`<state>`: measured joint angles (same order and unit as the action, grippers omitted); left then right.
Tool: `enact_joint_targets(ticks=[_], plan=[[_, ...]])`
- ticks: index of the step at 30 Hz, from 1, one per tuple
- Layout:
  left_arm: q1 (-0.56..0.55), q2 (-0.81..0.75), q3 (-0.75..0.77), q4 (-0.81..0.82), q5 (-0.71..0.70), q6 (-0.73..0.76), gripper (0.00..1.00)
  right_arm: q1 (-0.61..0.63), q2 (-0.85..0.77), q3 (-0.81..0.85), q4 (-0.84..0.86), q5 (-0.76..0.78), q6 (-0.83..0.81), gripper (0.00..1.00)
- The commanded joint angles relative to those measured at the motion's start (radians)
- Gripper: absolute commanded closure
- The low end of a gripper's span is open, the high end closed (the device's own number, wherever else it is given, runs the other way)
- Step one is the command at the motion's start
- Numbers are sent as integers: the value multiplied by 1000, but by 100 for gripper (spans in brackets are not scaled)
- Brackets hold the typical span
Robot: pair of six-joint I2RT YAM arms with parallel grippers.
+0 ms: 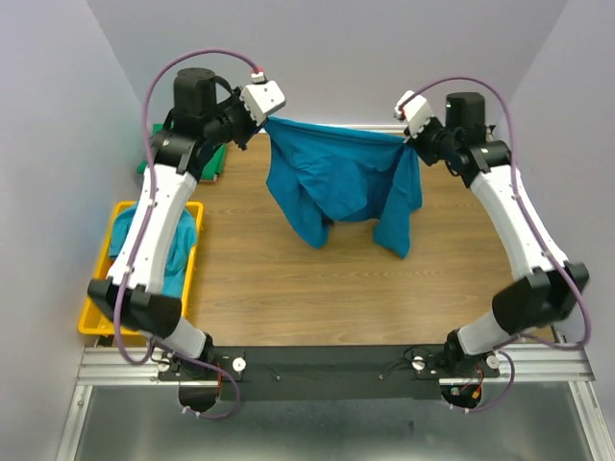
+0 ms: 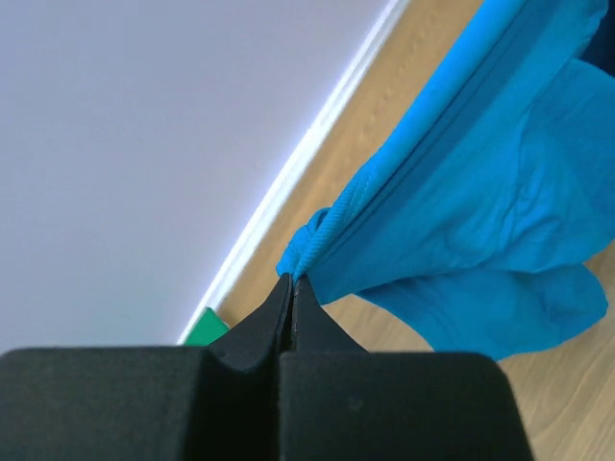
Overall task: Fold and stack the t-shirts
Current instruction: Flatten the tshirt out
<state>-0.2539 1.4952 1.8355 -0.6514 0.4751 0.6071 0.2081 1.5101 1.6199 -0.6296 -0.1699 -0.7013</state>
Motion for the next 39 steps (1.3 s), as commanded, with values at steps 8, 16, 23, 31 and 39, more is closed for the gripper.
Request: enact_joint_targets(ticks=[8,16,23,31,39], plan=[[68,428,79,-114,-107,-76,100,-24,425,111,-133,-23,40,95],[114,629,271,-100,-198,-216,53,-61,504,195,-169,27,206,41],[133,427,-92,-80,-61,-178,40,-119,366,-1,-326,-101,267,38],[61,378,-341,-59,54,-142,40,-121,364,-138,-302,-157,293,37],[-59,410,-407,-17,13,-148,42,-119,363,-206,-231,-98,276,54]])
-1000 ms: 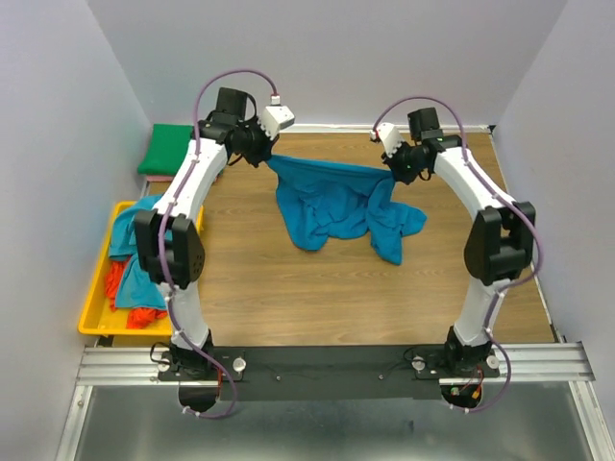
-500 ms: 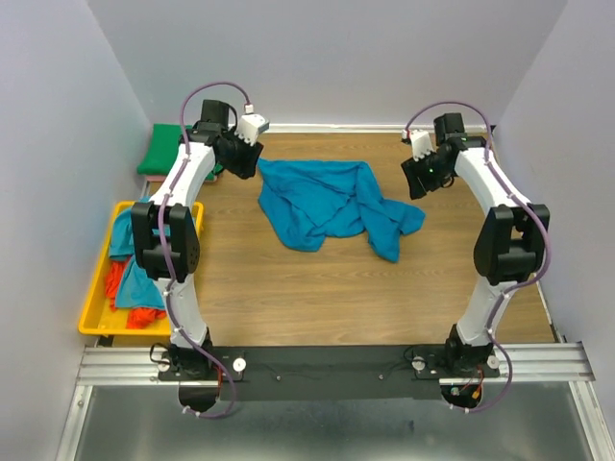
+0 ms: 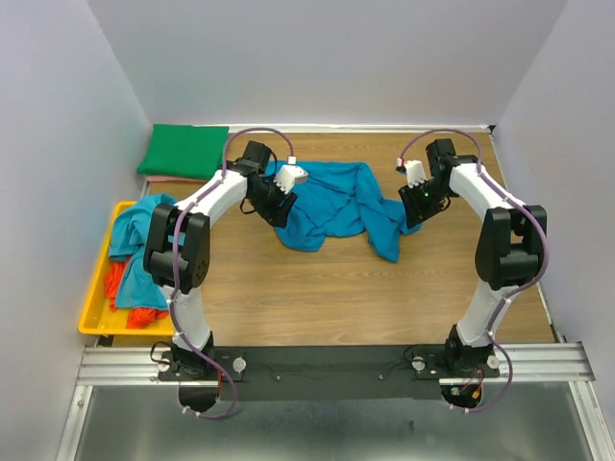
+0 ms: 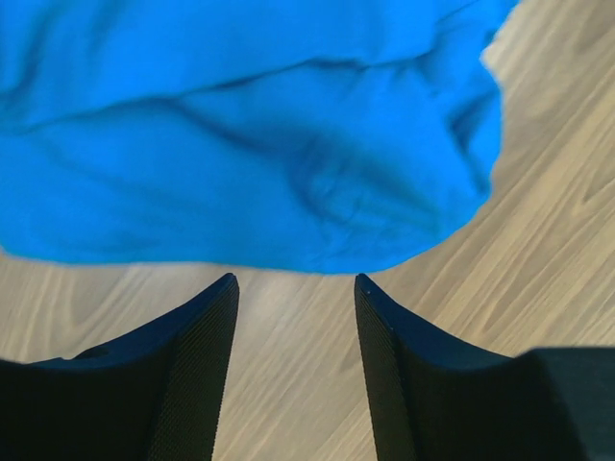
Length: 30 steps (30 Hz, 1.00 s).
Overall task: Fold and stack the t-shirts
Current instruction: Flatten the tshirt out
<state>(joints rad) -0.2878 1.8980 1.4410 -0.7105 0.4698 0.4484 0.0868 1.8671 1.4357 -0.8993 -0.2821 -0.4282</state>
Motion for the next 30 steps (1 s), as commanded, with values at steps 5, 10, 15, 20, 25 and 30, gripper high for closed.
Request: enact_joint_targets(ticks=[5,10,15,20,25,30], plan=[[-50,32,-7,57,7,-4,45,13,-2,-81,72,12,11,62],[-50,55,19,59,1,-13,45,33,4,-129,121,15,35,53],[-53,76,19,63,10,-24,44,50,38,-129,189,40,92,45],[-53,90,-10,77,-3,-16,44,51,70,-110,263,132,151,45],[-54,101,-28,85,-19,-1,46,51,86,-104,260,190,126,61],[-51,111,-65,79,-86,45,72,51,-9,-132,229,233,56,76]])
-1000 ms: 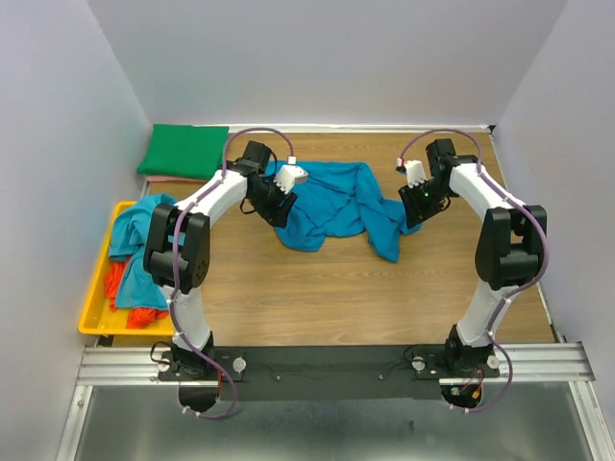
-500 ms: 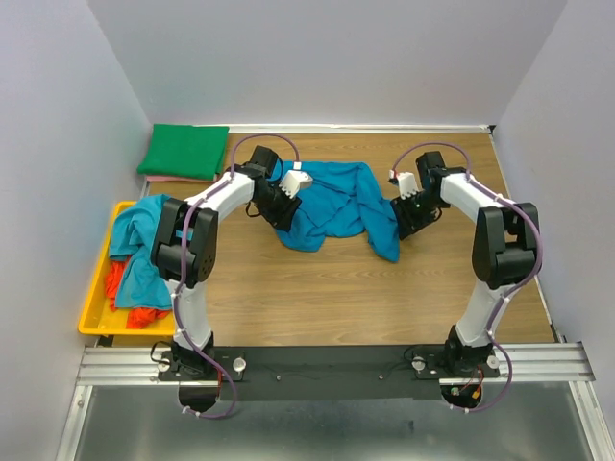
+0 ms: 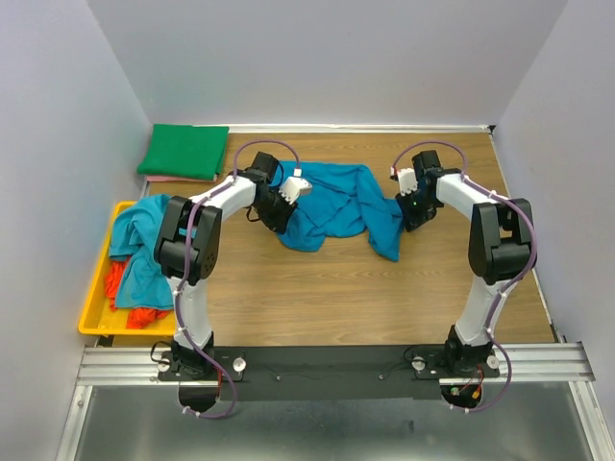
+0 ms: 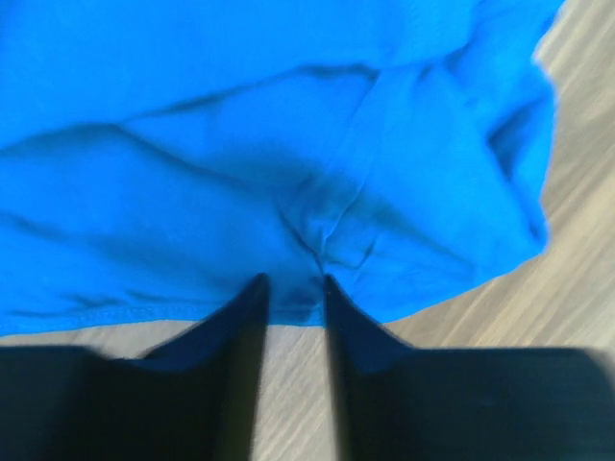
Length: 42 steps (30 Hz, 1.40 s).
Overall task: Fold and stack the t-shirts
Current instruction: Flatten the tshirt out
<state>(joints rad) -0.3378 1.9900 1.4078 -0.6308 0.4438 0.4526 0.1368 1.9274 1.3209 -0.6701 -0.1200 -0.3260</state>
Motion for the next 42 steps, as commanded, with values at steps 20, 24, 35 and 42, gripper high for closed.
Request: enact_joint_targets(ticks=[20,24,35,42], plan=[[244,-295,-109,-302,-155,426,100,-77,-222,84,-382,126,-387,100],[244,-269,-104,-277,-137,416,100,-94,-78,153,-385,65,-357,99],[28,-209,-78,-146,7,301,50,-132,91,276,-355,37,-303,99],[-59,-134,-102,-69,53,284,43,-166,116,343,-358,57,-297,99]])
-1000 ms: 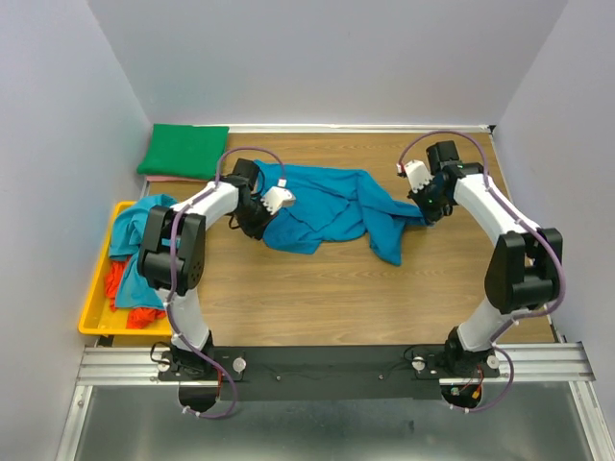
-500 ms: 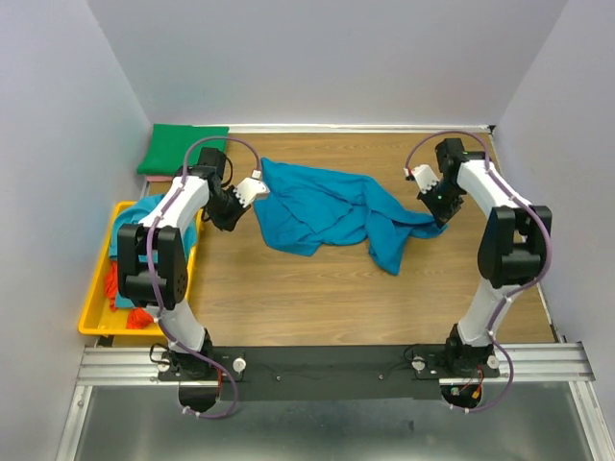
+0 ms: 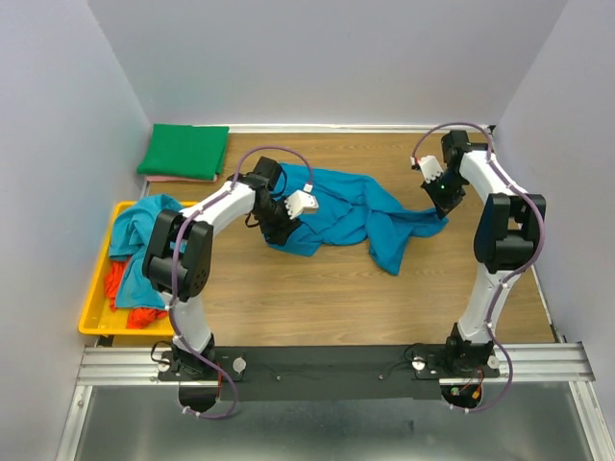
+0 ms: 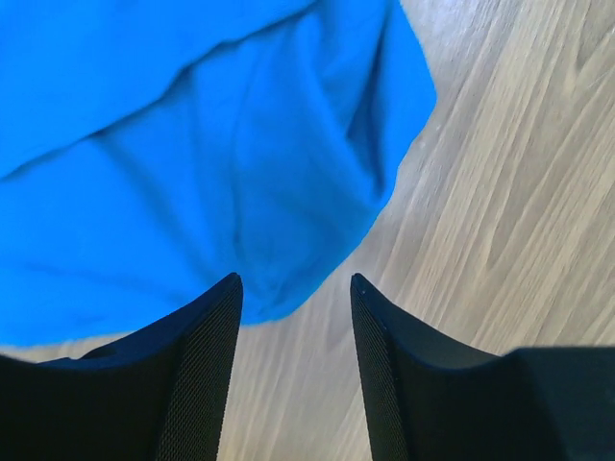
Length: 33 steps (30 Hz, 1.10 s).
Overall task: Fold and stack the t-shirts
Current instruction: Flatten the tshirt out
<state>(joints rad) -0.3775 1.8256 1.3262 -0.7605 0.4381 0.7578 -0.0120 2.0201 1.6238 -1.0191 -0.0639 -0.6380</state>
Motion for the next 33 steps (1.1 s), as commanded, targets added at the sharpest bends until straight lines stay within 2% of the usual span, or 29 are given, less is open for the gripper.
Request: enact_joint_targets(ticks=[1,5,7,9,10,11,13,18,20,22,23,24,25,27,28,33], plan=[[-26,37,-22,73,57,-23,42,-19,25,41,-9,4,14,99],[-69,86,-45,110,41,-9,41,-20,28,41,-9,1,15,99],[-75,101,-65,116,21,15,47,-20,29,42,-10,1,14,99],[-75,103,-87,78,-4,53,77,-20,26,44,-12,4,12,100],[-74,92,-99,54,-10,99,97,-20,19,44,-13,4,8,99],[-74,46,-129,3,-18,136,100,-22,12,42,-15,7,1,99],[-74,-20,-166,-54,-30,196,100,-22,-12,27,-32,7,-21,99],[-75,-227,-203,-322,-84,453,100,-23,-52,-31,-52,21,-84,99],[-75,-290,-208,-361,-105,483,100,-23,-46,-45,-53,16,-97,99],[-75,-318,-228,-361,-166,529,100,-23,-14,-33,-56,3,-85,92],[-75,-315,-240,-352,-185,532,94,-23,2,-22,-67,-14,-78,86],[-70,-304,-242,-341,-209,516,87,-25,14,10,-68,-22,-69,76],[-63,-290,-239,-338,-210,493,70,-28,37,31,-75,-36,-51,60],[-38,-261,-205,-336,-179,465,57,-39,55,103,-87,-54,-26,47],[-28,-258,-190,-342,-164,459,49,-43,57,123,-111,-79,-20,45],[20,-250,-96,-330,-98,430,46,-54,26,140,-165,-126,-14,42]])
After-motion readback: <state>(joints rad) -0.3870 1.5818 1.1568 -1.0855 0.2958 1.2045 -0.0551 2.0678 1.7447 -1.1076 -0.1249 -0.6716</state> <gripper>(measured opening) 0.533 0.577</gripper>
